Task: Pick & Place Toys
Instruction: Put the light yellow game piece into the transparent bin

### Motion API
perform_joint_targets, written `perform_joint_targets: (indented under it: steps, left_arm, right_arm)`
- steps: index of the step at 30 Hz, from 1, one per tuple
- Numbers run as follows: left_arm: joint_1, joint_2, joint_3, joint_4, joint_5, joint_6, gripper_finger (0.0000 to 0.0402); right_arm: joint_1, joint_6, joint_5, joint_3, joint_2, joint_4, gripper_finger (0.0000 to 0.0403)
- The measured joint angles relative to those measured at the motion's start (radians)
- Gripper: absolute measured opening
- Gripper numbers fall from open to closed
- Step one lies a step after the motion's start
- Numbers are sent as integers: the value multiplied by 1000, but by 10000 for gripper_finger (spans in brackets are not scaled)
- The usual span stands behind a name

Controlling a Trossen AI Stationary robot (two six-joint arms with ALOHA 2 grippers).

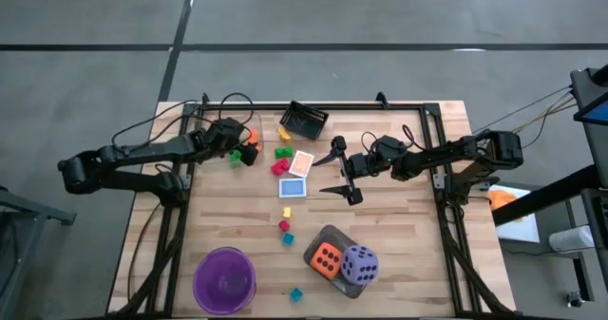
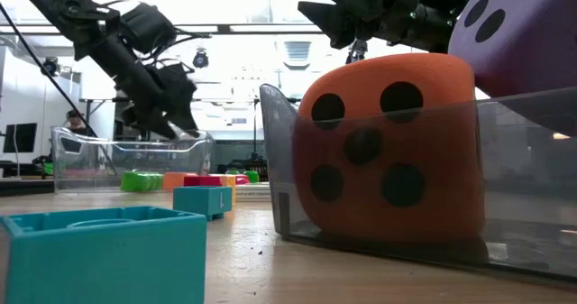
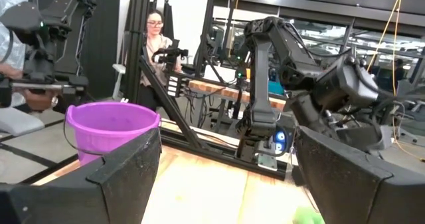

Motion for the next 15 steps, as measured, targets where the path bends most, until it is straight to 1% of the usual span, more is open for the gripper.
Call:
perform_joint_targets:
  steps: [5,9,13,15]
  left_arm:
    - [-4,-35,39,2,70,16,370]
    - [-31,-66,48,15,98,22,370]
    - [-82,-92,23,88,117,56,371]
    - [-111,-99,5,144,166,76,371]
  right_arm:
    - [0,0,0,0,0,-1,339]
    - [0,0,0,0,0,-2,339]
    - [0,0,0,0,0,-2,339]
    - [0,0,0,0,0,-2,339]
